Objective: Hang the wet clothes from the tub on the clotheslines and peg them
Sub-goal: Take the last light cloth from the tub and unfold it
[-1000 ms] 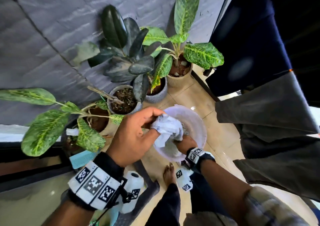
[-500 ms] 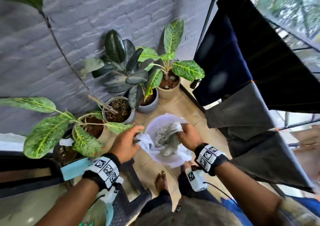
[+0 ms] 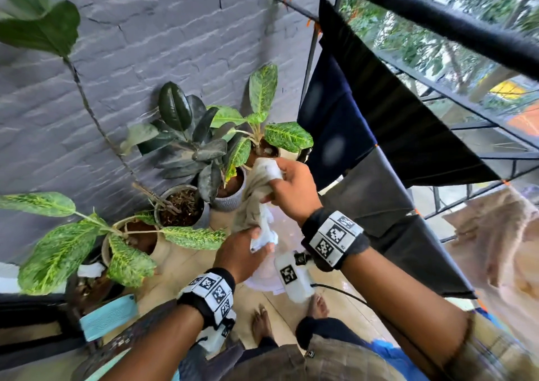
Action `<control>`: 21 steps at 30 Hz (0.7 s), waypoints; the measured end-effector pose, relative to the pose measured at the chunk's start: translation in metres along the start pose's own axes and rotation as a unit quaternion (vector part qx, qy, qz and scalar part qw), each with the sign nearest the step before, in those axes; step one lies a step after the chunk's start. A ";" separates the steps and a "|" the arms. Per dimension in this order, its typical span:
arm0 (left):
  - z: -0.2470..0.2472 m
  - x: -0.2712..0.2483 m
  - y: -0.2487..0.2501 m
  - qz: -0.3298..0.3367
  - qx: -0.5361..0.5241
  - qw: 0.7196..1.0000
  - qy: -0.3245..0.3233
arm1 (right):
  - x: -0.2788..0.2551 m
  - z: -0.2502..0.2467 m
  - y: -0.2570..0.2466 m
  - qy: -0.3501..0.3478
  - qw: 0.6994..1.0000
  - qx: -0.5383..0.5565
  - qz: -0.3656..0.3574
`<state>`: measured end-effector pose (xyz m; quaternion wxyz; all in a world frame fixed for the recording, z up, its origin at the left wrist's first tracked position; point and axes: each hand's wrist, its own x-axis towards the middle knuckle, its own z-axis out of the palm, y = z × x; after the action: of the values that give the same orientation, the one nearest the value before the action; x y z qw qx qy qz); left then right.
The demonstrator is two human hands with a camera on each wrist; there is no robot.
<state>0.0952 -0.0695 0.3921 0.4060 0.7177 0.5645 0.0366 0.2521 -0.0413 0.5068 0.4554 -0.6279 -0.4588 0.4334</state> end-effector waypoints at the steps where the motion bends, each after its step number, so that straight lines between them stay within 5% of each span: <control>1: 0.003 0.003 0.002 -0.006 -0.005 1.000 0.009 | -0.002 -0.003 -0.003 0.001 1.000 0.011 0.001; 5: 0.000 0.013 0.007 -0.009 0.035 0.998 0.061 | 0.001 -0.012 -0.015 -0.019 1.000 0.023 -0.008; 10: -0.017 0.021 0.008 -0.097 0.120 0.982 0.106 | 0.012 -0.026 -0.022 -0.040 0.998 0.052 0.007; 16: -0.020 0.028 0.008 -0.016 -0.066 0.997 0.028 | 0.036 -0.039 0.003 -0.016 0.999 0.036 0.032; 21: -0.033 0.014 0.021 0.026 -0.120 0.992 -0.009 | 0.055 -0.047 0.058 -0.021 0.994 -0.038 0.099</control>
<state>0.0996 -0.0409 0.4214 0.4933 0.6788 0.5332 0.1079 0.3192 -0.0054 0.4535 0.3764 -0.6776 -0.4200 0.4719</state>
